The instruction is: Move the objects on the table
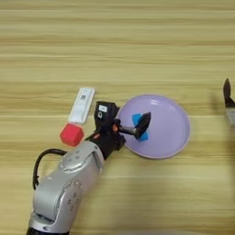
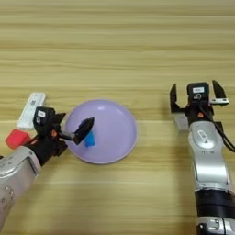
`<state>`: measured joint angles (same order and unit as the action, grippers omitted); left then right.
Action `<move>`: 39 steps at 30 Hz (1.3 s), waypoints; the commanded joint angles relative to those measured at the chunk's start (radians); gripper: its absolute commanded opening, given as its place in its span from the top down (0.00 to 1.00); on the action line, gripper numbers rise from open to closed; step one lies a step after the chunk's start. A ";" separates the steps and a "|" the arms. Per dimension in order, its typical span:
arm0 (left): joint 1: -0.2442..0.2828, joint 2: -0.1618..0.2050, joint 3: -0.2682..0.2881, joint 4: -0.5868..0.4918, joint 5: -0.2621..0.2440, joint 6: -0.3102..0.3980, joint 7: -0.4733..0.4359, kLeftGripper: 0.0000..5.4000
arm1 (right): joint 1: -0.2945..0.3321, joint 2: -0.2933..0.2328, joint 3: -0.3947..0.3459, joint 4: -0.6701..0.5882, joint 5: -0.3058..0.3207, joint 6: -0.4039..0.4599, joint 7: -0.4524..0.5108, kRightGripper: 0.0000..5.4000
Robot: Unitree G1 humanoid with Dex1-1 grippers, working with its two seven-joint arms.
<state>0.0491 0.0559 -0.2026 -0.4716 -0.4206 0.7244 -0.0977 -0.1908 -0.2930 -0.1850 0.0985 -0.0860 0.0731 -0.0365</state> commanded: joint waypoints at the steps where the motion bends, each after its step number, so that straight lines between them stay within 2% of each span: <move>1: -0.049 0.022 -0.004 0.021 0.036 0.064 0.019 0.00 | -0.015 0.010 0.008 -0.033 -0.008 0.024 -0.011 0.00; 8: -0.096 0.021 -0.064 0.004 0.057 0.119 0.002 0.00 | -0.012 0.022 0.017 -0.056 -0.014 0.041 -0.021 0.00; 14: -0.120 0.014 -0.085 -0.025 0.052 0.142 -0.008 0.00 | -0.007 0.028 0.023 -0.079 -0.016 0.058 -0.027 0.00; 20: -0.120 0.011 -0.093 -0.050 0.039 0.175 -0.018 0.00 | -0.007 0.032 0.024 -0.088 -0.017 0.070 -0.029 0.00; 29: -0.108 0.031 -0.074 0.007 0.059 0.177 -0.026 0.00 | -0.008 0.040 0.028 -0.108 -0.021 0.086 -0.035 0.00; 39: -0.106 0.048 -0.066 0.125 0.093 0.141 -0.046 0.00 | -0.009 0.047 0.038 -0.130 -0.024 0.104 -0.046 0.00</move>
<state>-0.0555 0.0959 -0.2708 -0.3744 -0.3466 0.8759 -0.1389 -0.1912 -0.2551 -0.1515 -0.0130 -0.1005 0.1603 -0.0784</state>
